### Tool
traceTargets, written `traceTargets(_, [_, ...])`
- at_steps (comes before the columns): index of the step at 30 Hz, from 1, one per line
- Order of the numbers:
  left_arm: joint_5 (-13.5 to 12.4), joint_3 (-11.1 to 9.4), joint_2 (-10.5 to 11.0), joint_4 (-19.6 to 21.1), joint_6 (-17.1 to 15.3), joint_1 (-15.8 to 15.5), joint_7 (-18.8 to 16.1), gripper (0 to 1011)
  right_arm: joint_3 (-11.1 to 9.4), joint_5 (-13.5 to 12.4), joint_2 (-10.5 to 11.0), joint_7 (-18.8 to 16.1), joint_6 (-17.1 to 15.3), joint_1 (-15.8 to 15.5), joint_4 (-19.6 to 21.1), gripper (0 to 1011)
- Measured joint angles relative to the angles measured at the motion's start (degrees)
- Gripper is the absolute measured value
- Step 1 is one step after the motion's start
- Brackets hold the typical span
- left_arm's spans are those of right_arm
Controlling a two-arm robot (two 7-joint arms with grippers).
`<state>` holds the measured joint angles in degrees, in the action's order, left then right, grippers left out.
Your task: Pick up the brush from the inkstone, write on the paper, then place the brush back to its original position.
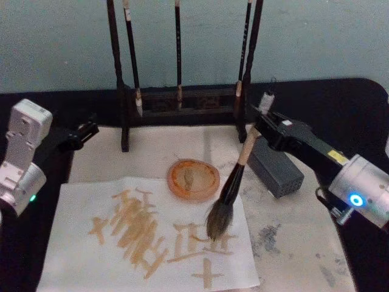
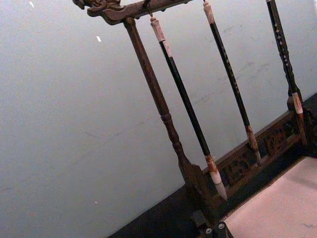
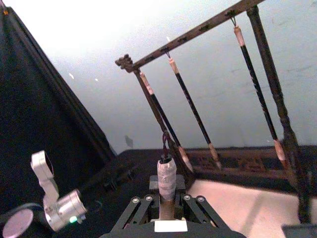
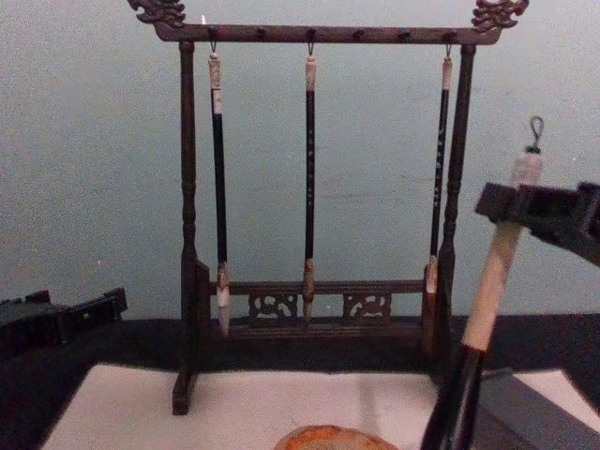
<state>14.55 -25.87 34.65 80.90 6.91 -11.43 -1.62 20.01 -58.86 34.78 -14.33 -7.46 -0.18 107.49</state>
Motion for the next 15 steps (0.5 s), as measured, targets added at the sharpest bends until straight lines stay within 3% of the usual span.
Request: traceTargets(15, [0.0,0.0,0.0,0.0,0.0,0.0,0.0,1002,3.1,-1.3,-4.8,3.3,-0.7,7.0,-4.5,189])
